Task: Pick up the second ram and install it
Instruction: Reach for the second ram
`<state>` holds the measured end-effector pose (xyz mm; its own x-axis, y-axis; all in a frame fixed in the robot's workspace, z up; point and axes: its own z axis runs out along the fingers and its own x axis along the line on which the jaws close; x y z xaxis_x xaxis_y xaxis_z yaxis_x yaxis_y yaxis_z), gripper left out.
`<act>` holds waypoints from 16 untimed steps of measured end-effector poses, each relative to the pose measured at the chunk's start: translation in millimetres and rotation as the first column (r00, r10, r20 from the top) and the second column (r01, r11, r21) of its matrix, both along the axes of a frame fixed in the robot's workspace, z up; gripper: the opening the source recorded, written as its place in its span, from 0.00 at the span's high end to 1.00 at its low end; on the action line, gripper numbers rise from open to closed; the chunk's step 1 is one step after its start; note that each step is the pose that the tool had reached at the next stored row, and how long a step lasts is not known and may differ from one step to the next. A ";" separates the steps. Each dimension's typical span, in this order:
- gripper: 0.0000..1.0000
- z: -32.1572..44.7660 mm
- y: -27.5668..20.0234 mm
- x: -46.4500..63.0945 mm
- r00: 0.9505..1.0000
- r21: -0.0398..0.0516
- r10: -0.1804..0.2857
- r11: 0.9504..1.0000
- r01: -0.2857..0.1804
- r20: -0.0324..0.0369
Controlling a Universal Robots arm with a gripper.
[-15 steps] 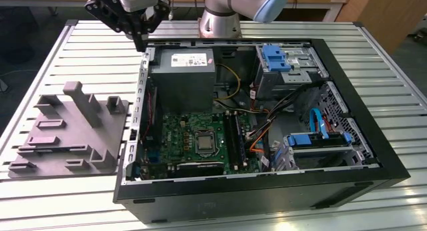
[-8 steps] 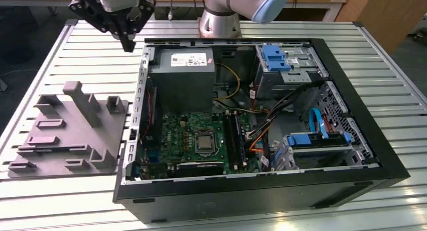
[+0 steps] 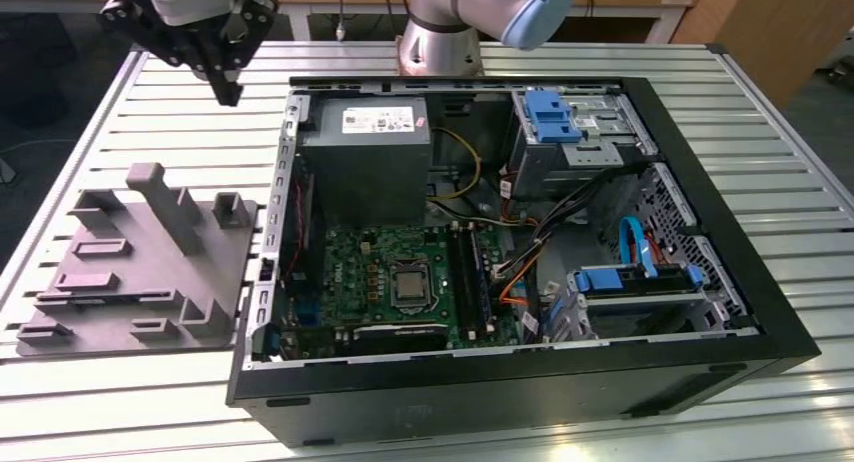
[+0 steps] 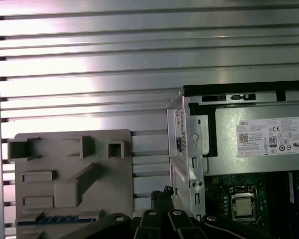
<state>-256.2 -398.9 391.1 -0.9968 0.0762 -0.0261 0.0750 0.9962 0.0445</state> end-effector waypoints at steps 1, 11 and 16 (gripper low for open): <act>0.90 -0.1 0.0 -3.1 1.000 0.000 0.000 1.000 0.000 0.000; 0.90 -1.2 0.0 -34.3 1.000 0.000 0.000 1.000 0.000 0.001; 0.90 -2.4 0.0 -48.0 1.000 0.000 0.000 1.000 0.000 0.001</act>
<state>-304.2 -398.9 388.6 -0.9967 0.0761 -0.0269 0.0749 0.9962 0.0446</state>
